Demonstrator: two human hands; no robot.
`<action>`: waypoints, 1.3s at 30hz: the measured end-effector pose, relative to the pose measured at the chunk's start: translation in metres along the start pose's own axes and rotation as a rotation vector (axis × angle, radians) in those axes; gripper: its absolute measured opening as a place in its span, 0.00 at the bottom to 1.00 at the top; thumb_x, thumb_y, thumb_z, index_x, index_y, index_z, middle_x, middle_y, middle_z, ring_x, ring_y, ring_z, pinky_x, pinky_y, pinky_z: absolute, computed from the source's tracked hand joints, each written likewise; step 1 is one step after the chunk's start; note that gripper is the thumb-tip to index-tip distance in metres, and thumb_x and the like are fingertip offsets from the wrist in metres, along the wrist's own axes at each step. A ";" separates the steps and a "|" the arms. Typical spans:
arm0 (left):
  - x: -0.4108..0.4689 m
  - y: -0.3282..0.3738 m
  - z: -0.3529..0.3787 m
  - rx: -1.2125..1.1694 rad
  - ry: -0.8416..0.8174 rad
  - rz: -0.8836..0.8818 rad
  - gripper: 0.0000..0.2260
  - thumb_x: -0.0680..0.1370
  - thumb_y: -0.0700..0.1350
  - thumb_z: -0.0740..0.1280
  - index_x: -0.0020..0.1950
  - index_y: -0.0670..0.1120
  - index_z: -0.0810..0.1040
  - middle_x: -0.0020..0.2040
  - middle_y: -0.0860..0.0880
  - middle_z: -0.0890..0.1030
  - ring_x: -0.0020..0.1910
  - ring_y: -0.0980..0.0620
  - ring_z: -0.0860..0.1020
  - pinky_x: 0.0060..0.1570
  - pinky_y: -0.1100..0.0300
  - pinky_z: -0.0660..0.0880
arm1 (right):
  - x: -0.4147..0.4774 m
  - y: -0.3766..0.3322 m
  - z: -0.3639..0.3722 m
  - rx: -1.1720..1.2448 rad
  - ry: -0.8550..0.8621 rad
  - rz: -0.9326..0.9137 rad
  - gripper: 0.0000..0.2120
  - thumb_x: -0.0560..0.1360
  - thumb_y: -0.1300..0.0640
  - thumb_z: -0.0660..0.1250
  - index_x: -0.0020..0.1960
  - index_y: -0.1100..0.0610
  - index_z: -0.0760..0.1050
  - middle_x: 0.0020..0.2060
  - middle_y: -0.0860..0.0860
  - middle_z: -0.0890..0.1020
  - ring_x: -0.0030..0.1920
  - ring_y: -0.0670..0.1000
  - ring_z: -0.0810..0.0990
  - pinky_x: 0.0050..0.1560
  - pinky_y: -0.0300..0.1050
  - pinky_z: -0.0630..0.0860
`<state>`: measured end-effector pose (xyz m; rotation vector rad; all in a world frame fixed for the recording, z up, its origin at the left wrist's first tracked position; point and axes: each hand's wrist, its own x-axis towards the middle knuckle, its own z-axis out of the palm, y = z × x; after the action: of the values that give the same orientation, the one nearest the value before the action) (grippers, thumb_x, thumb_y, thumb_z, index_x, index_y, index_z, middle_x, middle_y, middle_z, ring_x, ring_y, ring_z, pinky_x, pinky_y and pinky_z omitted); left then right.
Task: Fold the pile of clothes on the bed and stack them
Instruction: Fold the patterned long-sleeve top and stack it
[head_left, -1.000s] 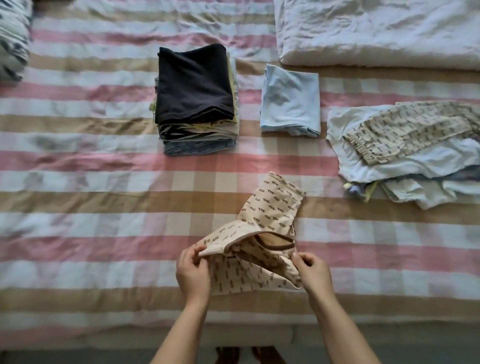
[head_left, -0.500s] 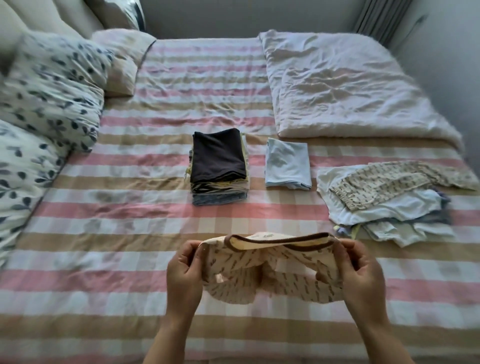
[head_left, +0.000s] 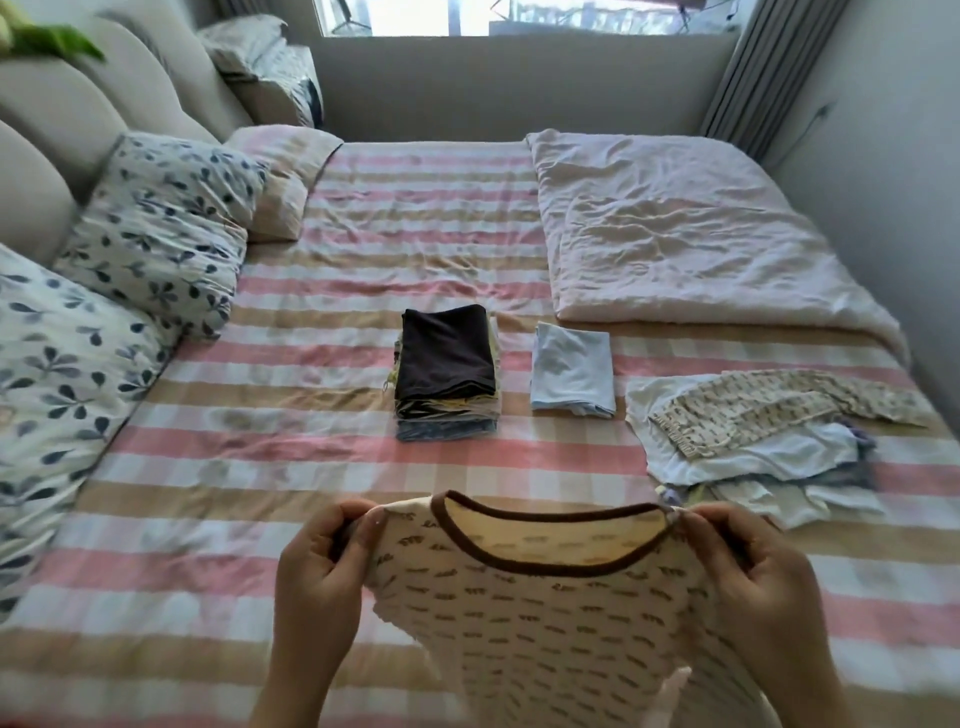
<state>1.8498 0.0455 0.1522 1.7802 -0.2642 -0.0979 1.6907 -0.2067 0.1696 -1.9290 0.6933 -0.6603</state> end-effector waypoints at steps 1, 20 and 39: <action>0.000 -0.011 0.005 0.020 -0.014 -0.018 0.11 0.75 0.40 0.66 0.37 0.55 0.80 0.35 0.50 0.81 0.31 0.58 0.76 0.29 0.64 0.73 | 0.001 0.012 0.006 -0.023 -0.025 0.013 0.06 0.70 0.56 0.68 0.38 0.45 0.78 0.36 0.39 0.82 0.38 0.39 0.79 0.34 0.27 0.71; 0.127 -0.255 0.139 0.281 -0.018 -0.108 0.04 0.77 0.41 0.64 0.43 0.45 0.77 0.36 0.54 0.78 0.34 0.66 0.75 0.32 0.75 0.71 | 0.126 0.263 0.150 -0.329 -0.059 -0.013 0.06 0.74 0.58 0.67 0.44 0.61 0.77 0.35 0.52 0.79 0.36 0.54 0.77 0.36 0.48 0.74; 0.228 -0.393 0.186 0.849 -0.022 0.019 0.11 0.72 0.46 0.69 0.50 0.42 0.79 0.54 0.41 0.78 0.57 0.42 0.72 0.52 0.56 0.65 | 0.224 0.396 0.251 -0.772 -0.171 0.039 0.12 0.75 0.49 0.65 0.48 0.59 0.76 0.50 0.59 0.76 0.54 0.61 0.71 0.45 0.52 0.69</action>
<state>2.0809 -0.1041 -0.2540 2.6185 -0.3713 0.0164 1.9447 -0.3691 -0.2539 -2.6226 0.9622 -0.1923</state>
